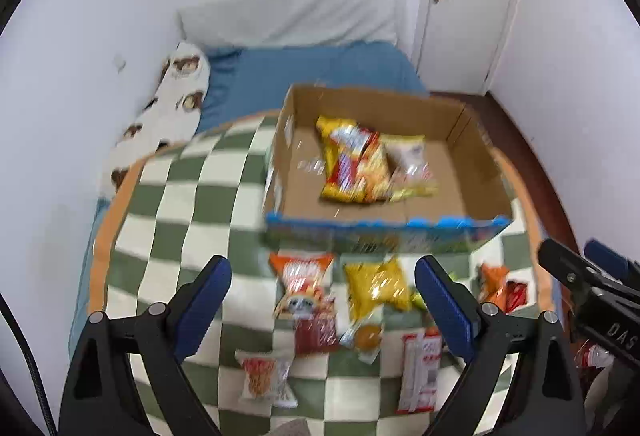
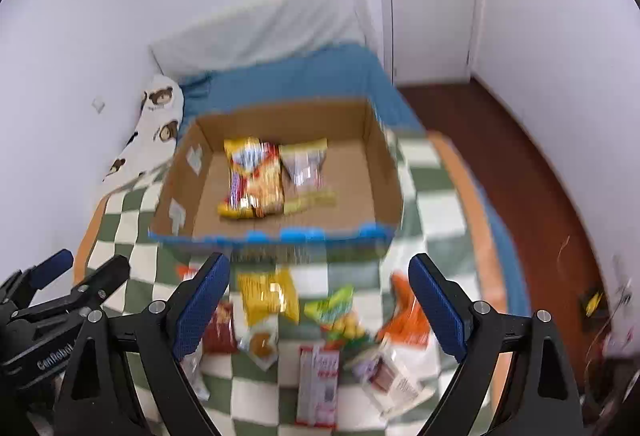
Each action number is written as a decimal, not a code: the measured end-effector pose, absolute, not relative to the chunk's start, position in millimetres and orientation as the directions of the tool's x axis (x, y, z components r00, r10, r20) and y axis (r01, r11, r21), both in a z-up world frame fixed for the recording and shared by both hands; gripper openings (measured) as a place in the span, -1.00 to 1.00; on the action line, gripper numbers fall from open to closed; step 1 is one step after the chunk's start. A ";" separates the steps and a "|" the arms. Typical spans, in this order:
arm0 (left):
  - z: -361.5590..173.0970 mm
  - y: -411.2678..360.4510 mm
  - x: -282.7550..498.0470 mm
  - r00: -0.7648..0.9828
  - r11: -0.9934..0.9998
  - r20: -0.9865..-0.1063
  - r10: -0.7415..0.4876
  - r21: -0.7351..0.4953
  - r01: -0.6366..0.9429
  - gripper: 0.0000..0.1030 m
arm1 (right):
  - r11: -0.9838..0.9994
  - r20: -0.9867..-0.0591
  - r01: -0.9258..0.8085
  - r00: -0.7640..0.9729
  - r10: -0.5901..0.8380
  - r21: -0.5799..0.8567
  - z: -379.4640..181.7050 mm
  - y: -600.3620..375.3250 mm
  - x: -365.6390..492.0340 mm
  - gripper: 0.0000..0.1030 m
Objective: Organize snacks
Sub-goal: 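Grasp the oat cookie packet with left tool while right tool grasps the red spicy strip pack, then carry both packets into the box and open both tools, then move both tools back over the remaining snacks, then grasp the red jerky pack with left tool while right tool grasps the Franzzi cookie pack, then carry the jerky and Franzzi packs into the box and open both tools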
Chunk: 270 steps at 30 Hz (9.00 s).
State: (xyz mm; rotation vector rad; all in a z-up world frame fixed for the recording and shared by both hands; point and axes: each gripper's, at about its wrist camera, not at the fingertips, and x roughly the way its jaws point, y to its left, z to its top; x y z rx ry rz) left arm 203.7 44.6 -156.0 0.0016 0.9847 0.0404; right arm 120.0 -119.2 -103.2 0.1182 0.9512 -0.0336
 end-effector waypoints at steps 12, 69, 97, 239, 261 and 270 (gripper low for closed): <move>-302.8 97.4 193.9 0.175 0.987 -0.976 0.129 0.110 -0.116 0.83 | 0.955 -0.973 0.219 0.161 0.167 0.200 -293.3 -152.3 104.8 0.78; -451.3 86.2 102.3 -0.088 0.986 -0.996 0.005 0.020 -0.168 0.30 | 0.997 -0.997 0.057 -0.057 0.053 0.050 -415.3 -63.3 95.5 0.12; -217.2 56.3 216.2 0.291 0.980 -0.938 -0.190 -0.200 -0.005 -0.18 | 0.952 -0.910 -0.023 0.289 0.297 0.304 -195.9 -97.4 145.1 -0.13; -414.8 33.1 112.9 -0.092 0.996 -0.996 -0.021 -0.013 -0.093 0.04 | 0.991 -0.986 0.046 -0.104 0.127 0.123 -381.3 -133.9 59.6 0.12; -340.9 37.2 122.6 0.028 0.985 -0.992 -0.126 -0.128 -0.115 0.01 | 0.975 -0.977 0.055 0.003 0.213 0.213 -338.9 -110.8 68.3 0.10; -220.9 37.4 214.3 0.212 0.962 -0.942 -0.260 -0.272 -0.029 0.02 | 0.924 -0.906 0.016 0.203 0.371 0.382 -216.9 -103.4 132.0 0.10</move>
